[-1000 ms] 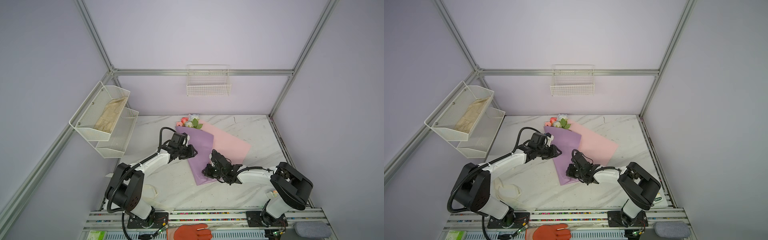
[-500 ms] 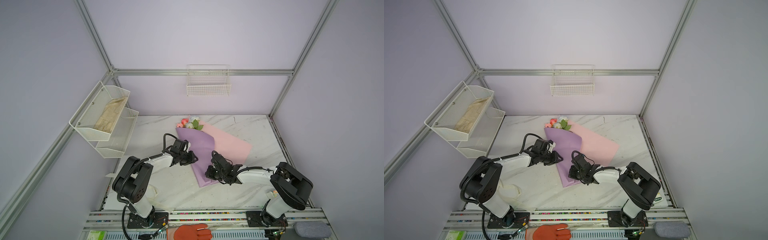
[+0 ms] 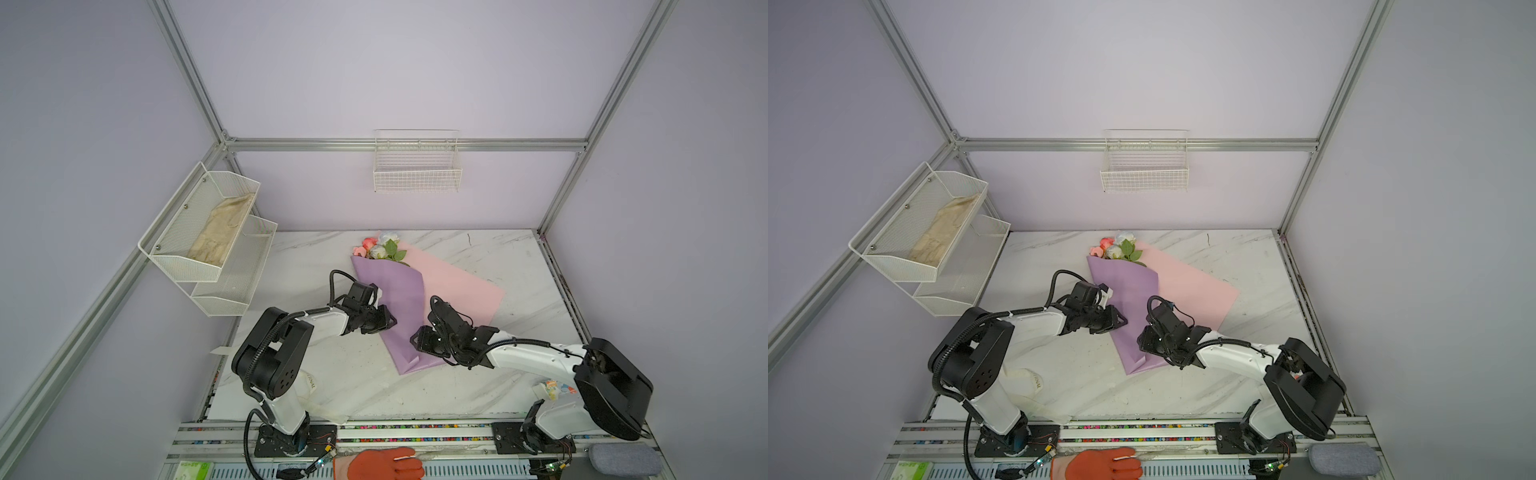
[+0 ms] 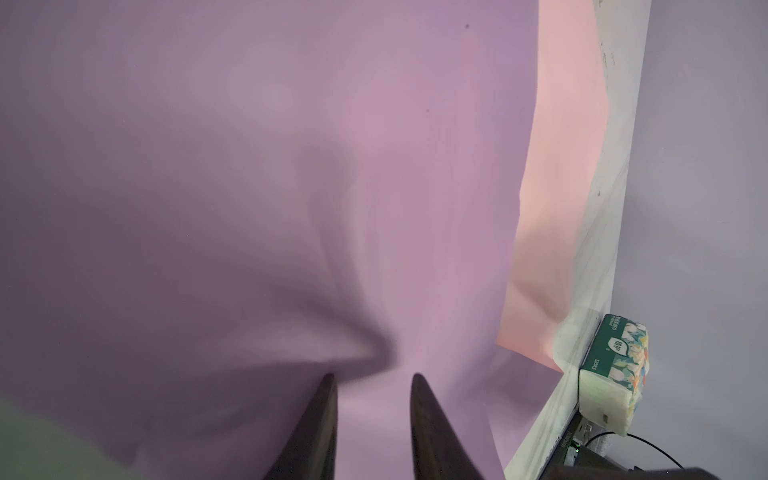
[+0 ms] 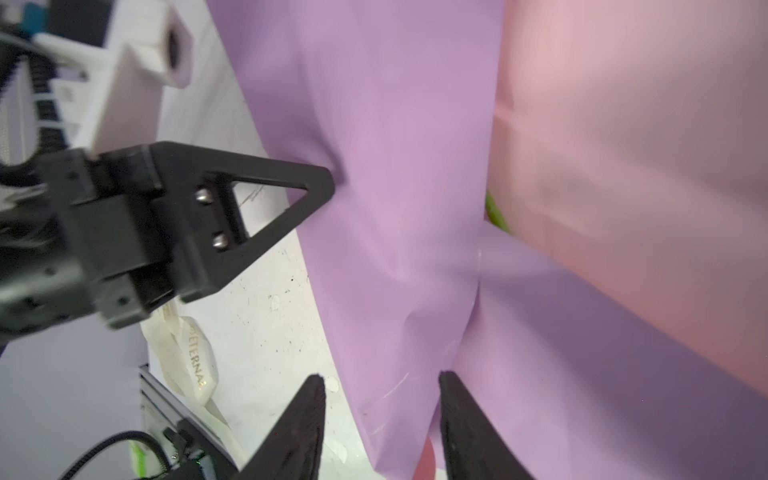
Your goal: Tie the bouquet of fake flowers
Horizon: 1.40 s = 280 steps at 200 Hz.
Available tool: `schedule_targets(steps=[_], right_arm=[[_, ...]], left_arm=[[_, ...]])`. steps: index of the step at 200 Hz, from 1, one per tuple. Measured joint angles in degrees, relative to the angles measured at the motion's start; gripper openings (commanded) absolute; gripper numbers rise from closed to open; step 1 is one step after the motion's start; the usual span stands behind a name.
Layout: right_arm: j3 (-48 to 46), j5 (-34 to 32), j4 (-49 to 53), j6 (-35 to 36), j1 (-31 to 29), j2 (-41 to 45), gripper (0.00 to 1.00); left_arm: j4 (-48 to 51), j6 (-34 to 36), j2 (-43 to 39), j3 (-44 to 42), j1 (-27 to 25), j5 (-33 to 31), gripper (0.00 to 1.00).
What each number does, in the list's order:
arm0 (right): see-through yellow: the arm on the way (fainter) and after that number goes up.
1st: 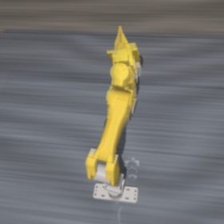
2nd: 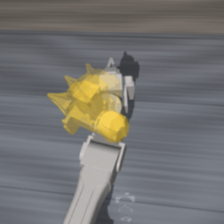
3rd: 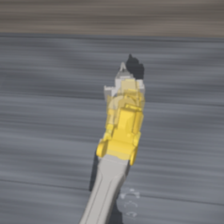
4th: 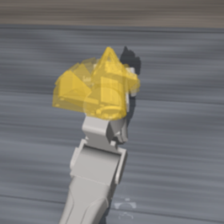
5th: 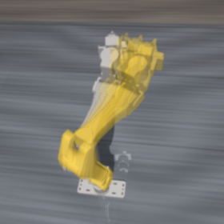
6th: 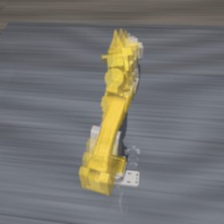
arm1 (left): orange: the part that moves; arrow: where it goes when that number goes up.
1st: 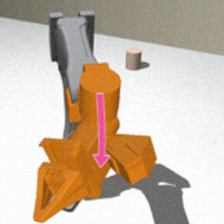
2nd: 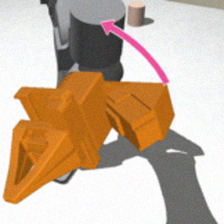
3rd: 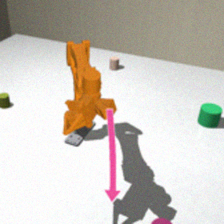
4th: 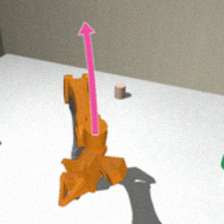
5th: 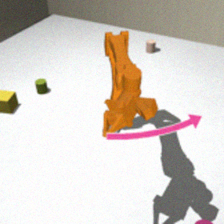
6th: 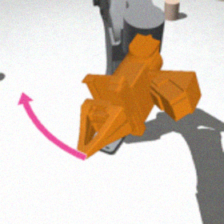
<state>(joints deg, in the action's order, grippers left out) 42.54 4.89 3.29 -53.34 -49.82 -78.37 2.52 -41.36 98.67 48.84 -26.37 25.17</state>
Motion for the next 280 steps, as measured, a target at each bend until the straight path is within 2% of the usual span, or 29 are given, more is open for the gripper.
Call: schedule_targets(steps=[26, 41, 57, 79, 106, 140, 166, 196, 222, 247, 280], right_arm=[[0.0, 3.5, -5.0, 0.7, 0.0, 2.5, 0.29], [0.2, 7.0, -8.7, 1.5, -0.8, -0.7, 0.17], [1.0, 9.8, -9.9, 2.1, -1.7, -5.9, 0.13], [1.1, 12.9, -10.0, 2.7, -2.4, -11.4, 0.11], [0.9, 15.5, -10.1, 3.1, -2.4, -13.7, 0.11], [-1.1, 15.0, -8.4, 3.9, -2.4, -13.9, 0.10], [-3.2, 14.0, -7.5, 3.8, -2.4, -13.9, 0.11], [-3.1, 13.3, -7.4, 3.8, -2.3, -13.9, 0.11], [-2.9, 12.9, -7.1, 3.8, -2.4, -13.6, 0.11], [-2.4, 12.5, -6.3, 3.7, -2.4, -13.0, 0.12], [-1.6, 11.3, -5.4, 3.4, -2.4, -12.0, 0.12]], left_arm=[[-0.3, 0.0, 0.0, 0.0, 0.0, 0.2, 0.30], [-0.3, 0.0, 0.0, 0.0, 0.0, 0.2, 0.30], [-0.3, 0.0, 0.0, 0.0, 0.0, 0.2, 0.30], [-0.3, 0.0, 0.0, 0.0, 0.0, 0.3, 0.30], [-0.3, 0.0, 0.0, 0.0, 0.0, 0.7, 0.31], [0.3, 0.2, -0.9, 0.0, 0.0, 1.8, 0.39], [2.8, 1.5, -5.1, 0.1, -0.1, 2.3, 0.42], [4.5, 2.6, -9.0, 0.2, -0.1, 3.3, 0.38], [5.3, 3.1, -9.1, 0.2, -0.1, 3.4, 0.31], [5.0, 3.1, -6.9, 0.2, -0.2, 3.7, 0.25], [4.3, 3.0, -2.4, 0.0, -0.5, 4.1, 0.24]])
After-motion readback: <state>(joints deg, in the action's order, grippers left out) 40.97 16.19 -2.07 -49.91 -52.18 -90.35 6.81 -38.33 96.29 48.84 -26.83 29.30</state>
